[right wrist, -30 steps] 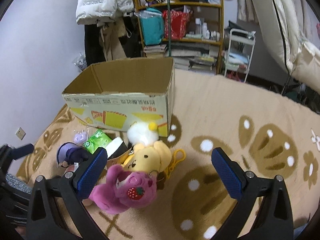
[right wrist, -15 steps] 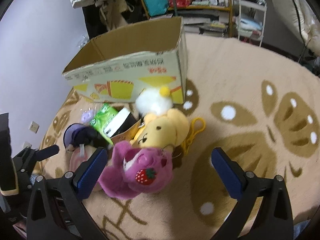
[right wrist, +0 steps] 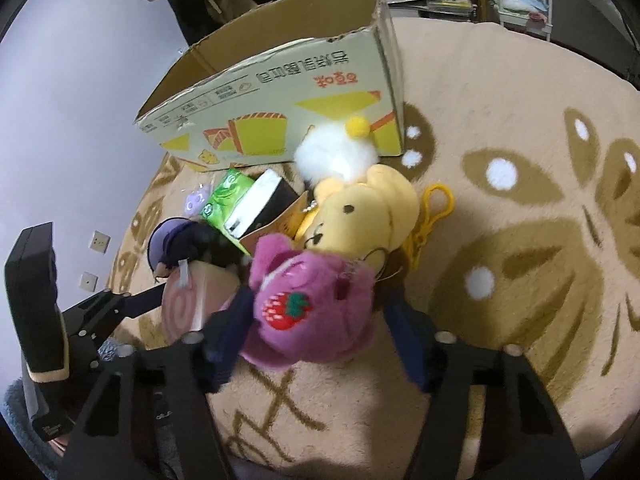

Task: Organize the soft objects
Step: 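Grasp the swirl cushion with the left gripper while the right grasps the pink bear, then lift the swirl cushion with the left gripper while the right carries the pink bear to the box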

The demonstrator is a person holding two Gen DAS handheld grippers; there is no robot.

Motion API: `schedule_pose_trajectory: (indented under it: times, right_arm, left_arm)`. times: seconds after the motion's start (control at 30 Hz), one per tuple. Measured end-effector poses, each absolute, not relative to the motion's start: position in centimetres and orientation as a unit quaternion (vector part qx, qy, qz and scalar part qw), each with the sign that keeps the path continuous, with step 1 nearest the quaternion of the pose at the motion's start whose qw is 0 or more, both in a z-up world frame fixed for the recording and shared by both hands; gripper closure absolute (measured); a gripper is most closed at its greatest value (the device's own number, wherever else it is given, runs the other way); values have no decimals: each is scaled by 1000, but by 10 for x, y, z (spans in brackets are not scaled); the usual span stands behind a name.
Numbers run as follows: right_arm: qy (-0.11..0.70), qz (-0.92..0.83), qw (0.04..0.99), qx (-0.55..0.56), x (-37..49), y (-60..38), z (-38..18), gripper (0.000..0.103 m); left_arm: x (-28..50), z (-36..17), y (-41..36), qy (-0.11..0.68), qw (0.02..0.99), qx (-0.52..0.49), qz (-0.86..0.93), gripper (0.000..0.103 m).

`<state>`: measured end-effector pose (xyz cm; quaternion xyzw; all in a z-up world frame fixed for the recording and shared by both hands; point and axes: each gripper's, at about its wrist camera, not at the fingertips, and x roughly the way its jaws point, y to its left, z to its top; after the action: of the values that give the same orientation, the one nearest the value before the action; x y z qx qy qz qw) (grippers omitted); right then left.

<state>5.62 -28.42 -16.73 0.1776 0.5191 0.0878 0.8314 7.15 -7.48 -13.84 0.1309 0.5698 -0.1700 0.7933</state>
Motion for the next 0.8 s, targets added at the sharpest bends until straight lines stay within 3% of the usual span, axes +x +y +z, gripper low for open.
schedule_pose_trajectory:
  times: [0.03,0.17,0.8]
  right_arm:
    - [516,91,833,177,56,-283,-166,46]
    - [509,87,838,175,55,-282,-163,49]
    - [466,54,868,161,38,-292,-142,51]
  left_arm:
    - [71,-139,-75,570,792,131,-174,43]
    - [71,-136,-75,565,795,127,-179,48]
    - [61,-125,-73,540,813,133,-169,53]
